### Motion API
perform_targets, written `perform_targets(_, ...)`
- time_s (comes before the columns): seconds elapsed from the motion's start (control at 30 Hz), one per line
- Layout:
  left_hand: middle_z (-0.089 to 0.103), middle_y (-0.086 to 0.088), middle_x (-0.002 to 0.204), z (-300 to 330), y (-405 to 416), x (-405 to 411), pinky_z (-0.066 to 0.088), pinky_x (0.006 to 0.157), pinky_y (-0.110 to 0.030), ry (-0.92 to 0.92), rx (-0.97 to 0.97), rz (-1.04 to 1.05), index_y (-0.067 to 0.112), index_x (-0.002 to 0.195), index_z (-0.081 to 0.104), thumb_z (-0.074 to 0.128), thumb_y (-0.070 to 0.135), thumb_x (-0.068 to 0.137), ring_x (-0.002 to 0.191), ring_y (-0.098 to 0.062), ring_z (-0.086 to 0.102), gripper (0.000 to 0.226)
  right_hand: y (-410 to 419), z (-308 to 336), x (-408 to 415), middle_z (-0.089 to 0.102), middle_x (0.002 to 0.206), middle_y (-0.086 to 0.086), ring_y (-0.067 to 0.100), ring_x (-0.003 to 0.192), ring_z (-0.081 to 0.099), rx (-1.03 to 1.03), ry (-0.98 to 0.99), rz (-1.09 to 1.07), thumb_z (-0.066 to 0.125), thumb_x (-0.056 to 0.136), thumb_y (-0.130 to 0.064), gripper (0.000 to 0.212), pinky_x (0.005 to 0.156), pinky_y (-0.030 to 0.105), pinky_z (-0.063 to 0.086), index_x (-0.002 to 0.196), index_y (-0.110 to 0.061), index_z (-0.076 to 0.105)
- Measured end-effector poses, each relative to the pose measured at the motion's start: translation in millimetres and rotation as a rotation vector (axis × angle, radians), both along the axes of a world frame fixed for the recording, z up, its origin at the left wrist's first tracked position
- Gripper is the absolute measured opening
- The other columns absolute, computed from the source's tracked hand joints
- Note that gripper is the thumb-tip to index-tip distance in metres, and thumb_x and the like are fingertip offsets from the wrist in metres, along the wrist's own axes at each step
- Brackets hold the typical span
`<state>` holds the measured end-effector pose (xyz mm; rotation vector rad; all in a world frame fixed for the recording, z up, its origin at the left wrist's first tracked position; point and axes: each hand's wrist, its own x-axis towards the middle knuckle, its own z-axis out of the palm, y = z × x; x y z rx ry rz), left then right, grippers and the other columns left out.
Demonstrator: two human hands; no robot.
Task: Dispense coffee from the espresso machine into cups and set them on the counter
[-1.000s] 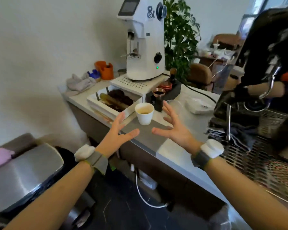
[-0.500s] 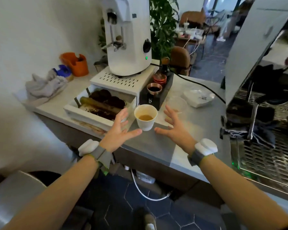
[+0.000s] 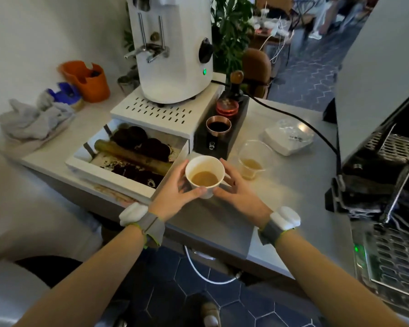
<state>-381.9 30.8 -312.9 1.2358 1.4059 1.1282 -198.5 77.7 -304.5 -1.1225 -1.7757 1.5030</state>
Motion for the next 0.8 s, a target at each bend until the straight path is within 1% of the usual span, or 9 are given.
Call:
perform_targets(0.07,0.048,0.017,0.132,-1.6,5.0,-0.5,0.045,0.090,-0.010,-0.006,0.015,-0.014,0.030,0.136,0.035,0.074,0.011,0.079,0.120,0.008,0.049,0.071,4.2,0.4,-1.6,0.038,0.132,-0.018,-0.015,0.113,0.041,-0.008,0.014,0.010,0.065,0.087,-0.011,0.069,0.081,-0.002,0.037,0.139,-0.032,0.024)
perform_targets(0.13,0.050,0.010,0.134,-3.3,6.2,-1.7,0.046,0.093,-0.014,-0.016,0.018,-0.011,0.027,0.136,0.037,0.073,0.008,0.079,0.124,-0.001,0.049,0.070,5.3,-0.1,-1.8,0.041,0.133,-0.015,-0.015,0.114,0.042,-0.029,0.036,0.010,0.064,0.087,-0.009,0.066,0.085,0.001,0.039,0.137,-0.031,0.027)
perform_targets(0.23,0.050,0.006,0.136,-2.3,7.3,-2.1,0.046,0.091,-0.014,-0.027,0.030,-0.007,0.026,0.137,0.039,0.075,0.013,0.076,0.126,-0.007,0.049,0.072,4.2,1.9,-2.1,0.041,0.139,-0.007,-0.002,0.122,0.043,-0.022,0.042,-0.009,0.065,0.087,-0.013,0.066,0.093,0.008,0.041,0.139,-0.028,0.029)
perform_targets(0.3,0.050,0.006,0.136,1.0,6.3,-2.2,0.047,0.091,-0.015,-0.029,0.057,-0.013,0.032,0.133,0.041,0.076,0.022,0.072,0.126,-0.007,0.049,0.071,1.8,4.9,-2.2,0.040,0.142,-0.004,0.008,0.129,0.040,-0.008,0.064,-0.011,0.065,0.087,-0.014,0.068,0.102,0.021,0.040,0.143,-0.024,0.028)
perform_targets(0.37,0.050,0.011,0.135,10.8,1.9,-0.7,0.047,0.090,-0.015,-0.014,0.093,-0.015,0.040,0.128,0.043,0.077,0.031,0.068,0.125,-0.004,0.048,0.070,-3.7,12.2,-1.3,0.040,0.143,-0.003,0.013,0.132,0.038,0.011,0.089,-0.030,0.065,0.087,-0.016,0.070,0.107,0.032,0.038,0.145,-0.023,0.027)
perform_targets(0.5,0.054,0.032,0.122,35.0,-6.2,1.8,0.043,0.086,-0.007,0.036,0.160,-0.024,0.047,0.124,0.044,0.078,0.040,0.065,0.116,0.009,0.050,0.067,-17.8,32.8,3.0,0.042,0.141,-0.008,0.012,0.131,0.039,0.042,0.136,-0.089,0.067,0.085,-0.019,0.071,0.107,0.035,0.038,0.144,-0.026,0.029)
perform_targets(0.67,0.056,0.036,0.113,61.2,-20.5,11.6,0.042,0.077,-0.002,0.045,0.203,-0.033,0.052,0.117,0.047,0.079,0.040,0.063,0.107,0.017,0.051,0.063,-46.0,56.9,13.9,0.043,0.142,-0.003,0.014,0.131,0.041,0.105,0.189,-0.163,0.067,0.085,-0.020,0.068,0.109,0.043,0.038,0.143,-0.024,0.032)
perform_targets(0.73,0.056,0.039,0.111,71.2,-31.6,21.6,0.044,0.078,-0.002,0.050,0.217,-0.063,0.054,0.115,0.047,0.079,0.042,0.062,0.106,0.018,0.051,0.063,-63.0,66.9,23.2,0.043,0.143,0.001,0.018,0.131,0.041,0.138,0.225,-0.206,0.067,0.083,-0.018,0.068,0.109,0.048,0.036,0.142,-0.022,0.033)
perform_targets(0.8,0.056,0.042,0.109,76.4,-37.0,28.3,0.049,0.083,-0.010,0.037,0.222,-0.081,0.053,0.116,0.048,0.078,0.041,0.063,0.107,0.016,0.051,0.062,-73.5,70.9,30.2,0.042,0.143,0.003,0.020,0.132,0.041,0.146,0.245,-0.224,0.066,0.084,-0.013,0.067,0.108,0.051,0.036,0.142,-0.020,0.034)
